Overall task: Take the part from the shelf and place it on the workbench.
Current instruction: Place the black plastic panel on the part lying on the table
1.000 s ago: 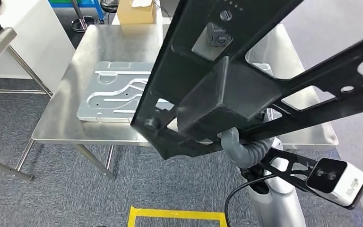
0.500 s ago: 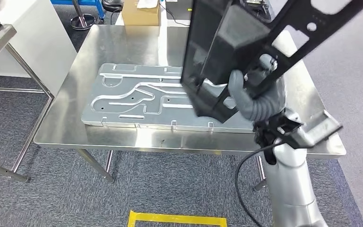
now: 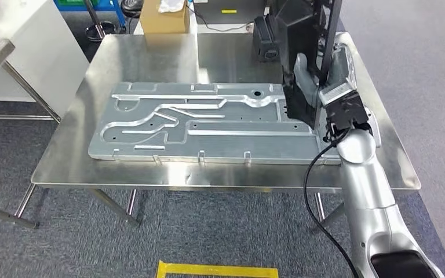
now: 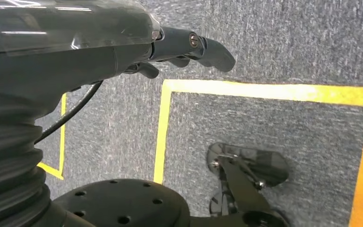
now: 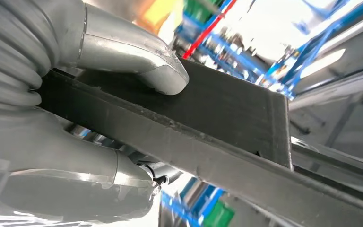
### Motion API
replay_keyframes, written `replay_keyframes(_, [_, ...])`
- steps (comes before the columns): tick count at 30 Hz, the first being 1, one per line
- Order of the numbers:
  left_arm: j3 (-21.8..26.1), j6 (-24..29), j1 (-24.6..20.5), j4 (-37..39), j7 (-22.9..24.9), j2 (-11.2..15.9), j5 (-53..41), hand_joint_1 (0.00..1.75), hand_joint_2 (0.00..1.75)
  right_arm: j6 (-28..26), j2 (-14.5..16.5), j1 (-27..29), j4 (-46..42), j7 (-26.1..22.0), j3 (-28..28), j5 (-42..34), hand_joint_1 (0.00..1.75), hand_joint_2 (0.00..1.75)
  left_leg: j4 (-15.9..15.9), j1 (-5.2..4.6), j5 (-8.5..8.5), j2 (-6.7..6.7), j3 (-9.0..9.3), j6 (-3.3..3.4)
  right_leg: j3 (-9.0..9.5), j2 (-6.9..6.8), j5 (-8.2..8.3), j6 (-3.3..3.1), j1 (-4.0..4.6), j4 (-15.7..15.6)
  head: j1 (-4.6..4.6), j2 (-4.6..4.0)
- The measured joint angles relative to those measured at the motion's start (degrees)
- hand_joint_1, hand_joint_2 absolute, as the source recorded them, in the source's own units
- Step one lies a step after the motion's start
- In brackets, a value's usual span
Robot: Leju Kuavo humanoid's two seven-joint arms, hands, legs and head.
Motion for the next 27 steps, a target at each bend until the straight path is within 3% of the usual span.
replay_keyframes(2, [0.1, 0.0, 0.1, 0.0, 0.0, 0.0, 0.1, 0.00, 1.75, -1.8, -0.3, -0.6, 1.1, -0.1, 0.0, 1.6, 1.75, 1.75, 7.1, 0.08, -2.30, 0.01, -3.60, -0.13, 0.16, -0.02, -0.16, -0.21, 0.19, 0.0, -0.02, 0.01])
replay_keyframes(3, [0.1, 0.0, 0.1, 0.0, 0.0, 0.0, 0.2, 0.00, 1.75, -2.5, -0.5, -0.7, 1.3, -0.3, 0.0, 2.3, 1.75, 1.75, 8.0, 0.07, -1.91, 0.02, -4.28, -0.07, 0.29, 0.00, -0.26, -0.28, 0.28, 0.1, -0.03, 0.01])
replay_keyframes(4, [0.2, 0.0, 0.1, 0.0, 0.0, 0.0, 0.2, 0.00, 1.75, -3.4, -0.6, -0.7, 1.2, -0.4, 0.0, 2.9, 1.75, 1.75, 6.5, 0.06, -0.36, 0.02, -3.75, 0.12, 0.47, 0.04, -0.37, -0.31, 0.38, 0.1, -0.03, 0.01])
replay_keyframes(7, [0.3, 0.0, 0.2, 0.0, 0.1, 0.0, 0.2, 0.00, 1.75, -6.1, -0.9, -0.7, -0.8, -0.4, 0.1, 5.7, 1.75, 1.75, -5.0, -0.28, 5.55, 0.01, 1.36, 1.42, 1.03, 0.22, -0.79, -0.13, 0.65, 0.1, 0.00, 0.00])
replay_keyframes(9, [0.4, 0.1, 0.1, 0.0, 0.2, 0.1, 0.2, 0.00, 1.75, -7.9, -1.2, -0.7, -2.7, 0.5, 0.5, 8.6, 1.75, 1.75, -8.5, -0.58, 6.18, 0.00, 3.01, 2.00, 0.99, 0.27, -0.89, 0.29, 0.65, 0.1, 0.03, -0.01])
replay_keyframes(12, [0.4, 0.1, 0.2, 0.0, 0.3, 0.1, 0.3, 0.00, 1.75, -9.6, -1.9, -1.1, -5.2, 2.5, 1.9, 13.7, 1.75, 1.75, -9.8, -0.34, 6.35, 0.04, 3.55, 2.28, 0.81, 0.25, -1.27, 1.21, 0.54, 0.3, 0.05, 0.00])
replay_keyframes(14, [0.4, 0.0, 0.1, 0.0, 0.4, 0.0, 0.2, 0.00, 1.75, -10.8, -2.4, -2.0, -6.1, 3.9, 3.1, 16.9, 1.75, 1.75, -10.6, 0.02, 6.71, 0.16, 3.96, 2.66, -0.71, 0.23, -3.43, 1.83, 0.47, 3.7, 0.12, 0.00])
replay_keyframes(16, [0.4, -0.1, 0.0, 0.0, 0.4, -0.1, 0.2, 0.00, 1.75, -12.2, -2.8, -3.1, -6.3, 5.2, 4.2, 20.3, 1.75, 1.75, -10.6, -0.03, 6.72, 0.19, 4.01, 2.88, -4.21, 0.22, -6.76, 2.32, 0.22, 10.9, 0.18, -0.01])
replay_keyframes(17, [0.4, -0.1, 0.0, 0.0, 0.4, -0.2, 0.2, 0.00, 1.75, -12.8, -3.0, -3.4, -6.2, 6.0, 4.8, 22.3, 1.75, 1.75, -10.6, 0.00, 6.68, 0.16, 4.02, 2.88, -5.88, 0.21, -7.68, 2.54, 0.05, 14.0, 0.19, -0.01])
replay_keyframes(18, [0.4, -0.2, 0.1, 0.0, 0.4, -0.3, 0.2, 0.00, 1.75, -13.5, -3.2, -3.8, -6.0, 7.0, 5.5, 24.6, 1.75, 1.75, -10.5, 0.06, 6.60, 0.13, 4.03, 2.83, -6.83, 0.19, -7.57, 2.75, -0.15, 15.5, 0.19, -0.01])
replay_keyframes(19, [0.4, -0.3, 0.1, 0.0, 0.4, -0.4, 0.1, 0.00, 1.75, -14.1, -3.3, -4.3, -5.7, 8.0, 6.2, 27.1, 1.75, 1.75, -10.3, 0.15, 6.49, 0.09, 4.04, 2.69, -6.68, 0.14, -6.31, 2.96, -0.37, 14.7, 0.19, -0.01])
replay_keyframes(22, [0.4, -0.6, 0.1, 0.0, 0.4, -0.6, -0.1, 0.00, 1.75, -15.7, -3.6, -6.7, -3.8, 10.7, 8.4, 34.0, 1.75, 1.75, -9.2, 0.29, 5.73, -0.01, 3.85, 1.84, -2.12, -0.01, -0.92, 3.32, -0.84, 4.4, 0.24, -0.01])
replay_keyframes(24, [0.4, -0.7, 0.0, 0.0, 0.4, -0.7, -0.2, 0.00, 1.75, -16.4, -3.7, -8.3, -1.6, 11.8, 10.0, 36.9, 1.75, 1.75, -8.7, 0.10, 5.40, -0.05, 3.54, 1.22, -0.72, 0.06, -0.31, 2.82, -0.70, 1.2, 0.18, 0.00])
replay_keyframes(27, [0.4, -0.8, 0.1, 0.0, 0.4, -0.9, -0.2, 0.00, 1.75, -16.7, -3.7, -10.0, 2.5, 13.1, 12.0, 40.0, 1.75, 1.75, -8.5, 0.17, 5.14, -0.04, 3.43, 0.41, -0.74, 0.13, -0.28, 1.53, -0.53, 1.1, 0.10, 0.01])
